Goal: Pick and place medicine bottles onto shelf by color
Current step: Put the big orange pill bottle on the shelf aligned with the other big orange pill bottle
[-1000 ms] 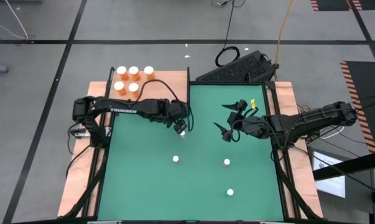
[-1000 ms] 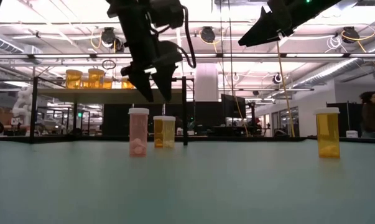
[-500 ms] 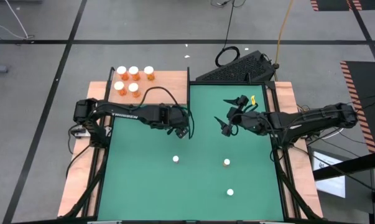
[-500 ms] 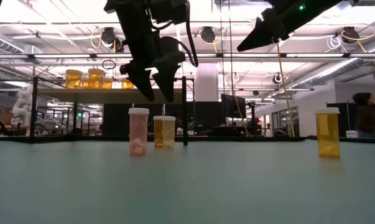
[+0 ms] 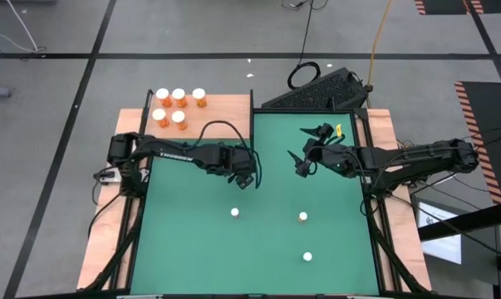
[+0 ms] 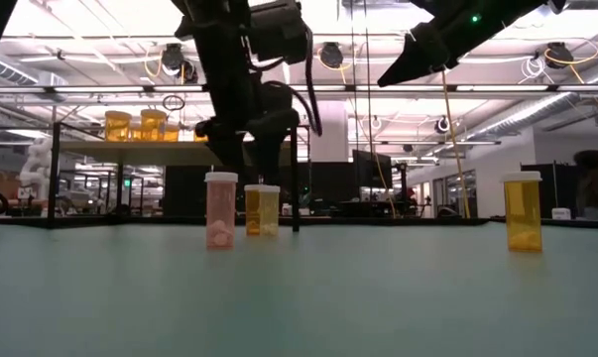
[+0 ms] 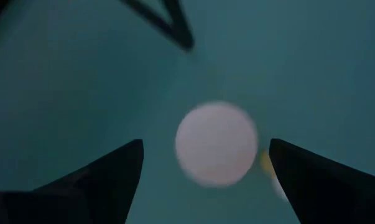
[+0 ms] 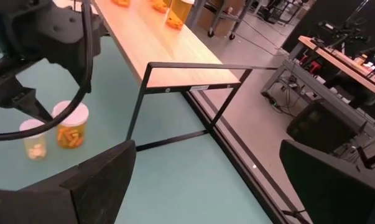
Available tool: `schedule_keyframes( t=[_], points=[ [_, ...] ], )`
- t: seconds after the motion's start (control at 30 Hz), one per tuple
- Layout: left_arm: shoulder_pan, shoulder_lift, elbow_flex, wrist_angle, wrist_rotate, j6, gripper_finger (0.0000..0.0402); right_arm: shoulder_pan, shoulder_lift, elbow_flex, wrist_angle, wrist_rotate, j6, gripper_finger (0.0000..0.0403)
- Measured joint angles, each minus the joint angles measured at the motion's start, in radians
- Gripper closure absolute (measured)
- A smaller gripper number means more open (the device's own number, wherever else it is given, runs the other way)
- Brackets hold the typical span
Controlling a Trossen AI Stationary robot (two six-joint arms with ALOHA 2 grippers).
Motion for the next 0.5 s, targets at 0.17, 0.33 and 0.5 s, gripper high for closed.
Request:
schedule_keyframes(
  t=[0.17,0.33,0.5],
  points=[
    [0.01,0.013,0.0,0.024,0.001,0.007,0.005,0.0,0.0,0.0,-0.001,0.0,0.0,0.0011],
    [0.011,0.011,0.0,0.032,0.009,0.006,0.005,0.0,0.0,0.0,-0.003,0.0,-0.001,0.0011],
    [0.023,0.013,0.0,0.032,0.085,0.004,0.005,0.0,0.0,0.0,-0.003,0.0,-0.002,0.0011]
  ],
)
